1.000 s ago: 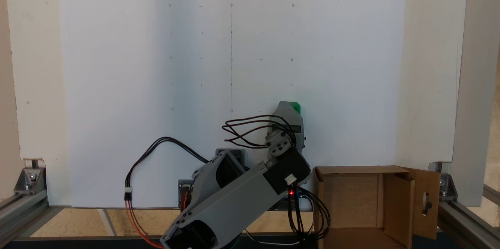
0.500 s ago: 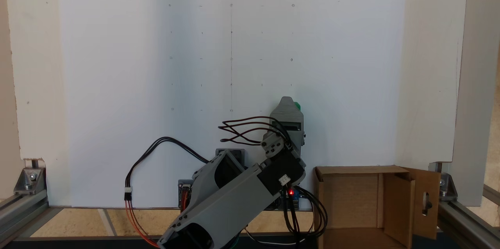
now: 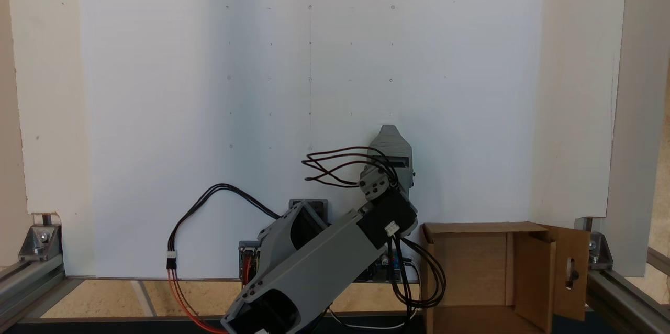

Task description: Grasp a green dice and put it in the bin.

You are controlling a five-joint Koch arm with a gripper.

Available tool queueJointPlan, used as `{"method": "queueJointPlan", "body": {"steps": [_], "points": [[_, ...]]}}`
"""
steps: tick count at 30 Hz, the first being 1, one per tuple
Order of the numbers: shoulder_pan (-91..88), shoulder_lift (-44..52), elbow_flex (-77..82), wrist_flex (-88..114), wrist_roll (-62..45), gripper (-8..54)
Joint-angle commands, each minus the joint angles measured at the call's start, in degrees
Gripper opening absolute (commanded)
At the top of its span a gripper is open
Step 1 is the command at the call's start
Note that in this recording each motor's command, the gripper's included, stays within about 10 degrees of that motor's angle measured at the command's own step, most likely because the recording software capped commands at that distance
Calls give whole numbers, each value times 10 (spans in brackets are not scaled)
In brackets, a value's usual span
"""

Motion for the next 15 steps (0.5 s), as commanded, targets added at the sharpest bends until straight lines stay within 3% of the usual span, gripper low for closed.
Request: {"method": "queueJointPlan", "body": {"steps": [1,15], "points": [[0,-2,0,-21,-37,468],[-18,-11,68,-72,-38,467]]}}
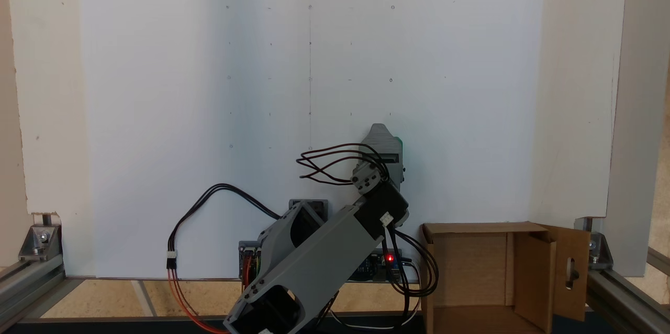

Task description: Grasp a green dice and put it in the bin.

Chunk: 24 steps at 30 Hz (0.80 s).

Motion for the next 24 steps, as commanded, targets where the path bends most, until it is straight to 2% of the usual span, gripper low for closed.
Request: {"method": "queueJointPlan", "body": {"steps": [1,24], "points": [[-1,-3,-12,-8,-38,467],[-1,-65,-11,-80,-39,461]]}}
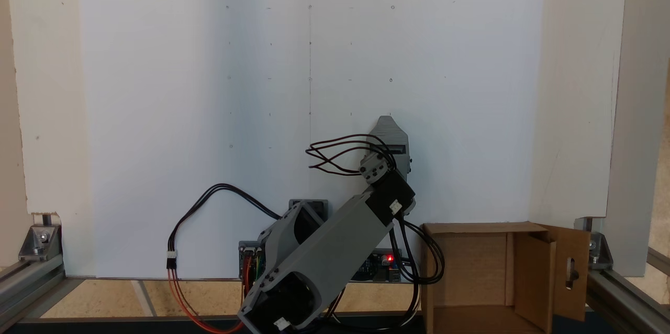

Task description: Grasp a green dice and put it in the bin.

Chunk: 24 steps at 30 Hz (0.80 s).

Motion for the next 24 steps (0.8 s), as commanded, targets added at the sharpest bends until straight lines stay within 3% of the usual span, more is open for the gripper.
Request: {"method": "queueJointPlan", "body": {"steps": [1,24], "points": [[-1,2,-11,-5,-39,454],[4,-19,-4,-38,-40,422]]}}
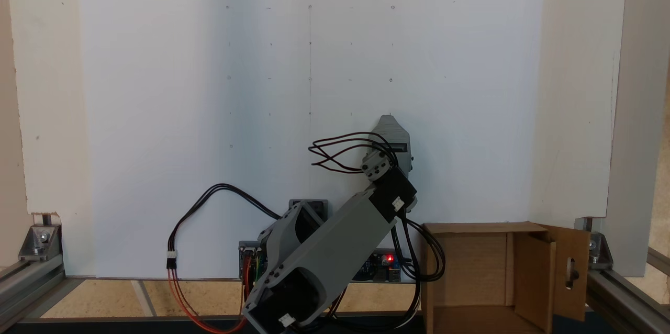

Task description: Grasp a green dice and put it in the bin.

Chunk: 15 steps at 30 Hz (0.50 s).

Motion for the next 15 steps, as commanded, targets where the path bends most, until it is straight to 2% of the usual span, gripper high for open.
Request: {"method": "queueJointPlan", "body": {"steps": [1,15], "points": [[0,2,-9,-8,-40,423],[1,-7,-9,-18,-41,422]]}}
